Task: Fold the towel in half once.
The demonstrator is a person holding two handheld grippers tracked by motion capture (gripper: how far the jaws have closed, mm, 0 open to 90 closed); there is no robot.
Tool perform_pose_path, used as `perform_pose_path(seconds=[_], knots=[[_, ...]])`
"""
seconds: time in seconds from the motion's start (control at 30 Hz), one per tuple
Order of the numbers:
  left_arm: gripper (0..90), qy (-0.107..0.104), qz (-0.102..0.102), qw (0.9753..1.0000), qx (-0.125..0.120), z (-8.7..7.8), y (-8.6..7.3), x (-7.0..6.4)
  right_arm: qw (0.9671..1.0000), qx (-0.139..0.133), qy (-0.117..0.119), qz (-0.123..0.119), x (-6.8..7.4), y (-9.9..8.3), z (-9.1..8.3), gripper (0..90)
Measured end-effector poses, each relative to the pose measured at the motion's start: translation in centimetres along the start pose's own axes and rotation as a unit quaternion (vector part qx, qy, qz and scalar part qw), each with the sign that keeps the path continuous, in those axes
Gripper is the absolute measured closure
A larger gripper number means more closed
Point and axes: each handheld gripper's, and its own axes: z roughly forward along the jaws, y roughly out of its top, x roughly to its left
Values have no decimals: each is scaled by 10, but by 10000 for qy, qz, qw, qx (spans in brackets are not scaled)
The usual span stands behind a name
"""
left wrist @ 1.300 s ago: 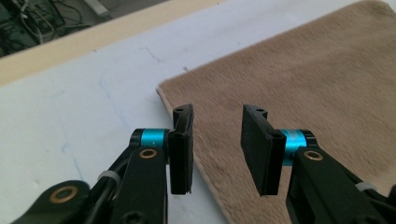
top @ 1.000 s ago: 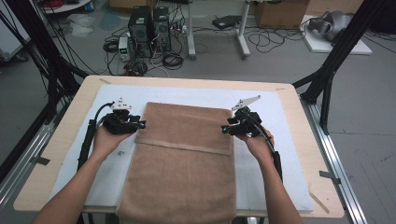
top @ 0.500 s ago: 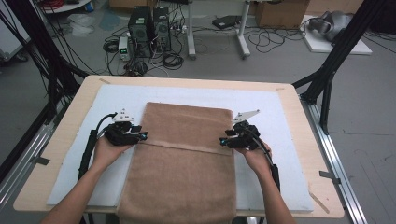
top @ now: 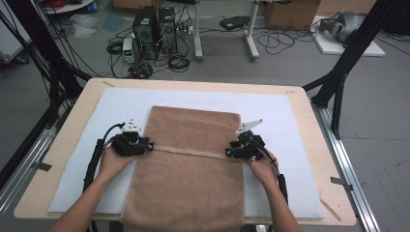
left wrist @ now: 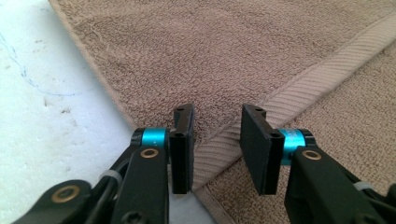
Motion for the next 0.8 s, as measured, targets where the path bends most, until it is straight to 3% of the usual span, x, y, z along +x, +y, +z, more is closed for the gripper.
perform_pose_path(seconds=[0.33,0.57,0.8], knots=[[743,163,62,9998,70,2,2,-5,10000,-32,-58,25,-1,-1,1,707],[832,197,71,9998,55,2,4,-5,10000,-70,43,43,-5,-1,0,788],[853,239,60,9997,-71,-2,6,-8,10000,-48,57,31,-5,0,-2,833]])
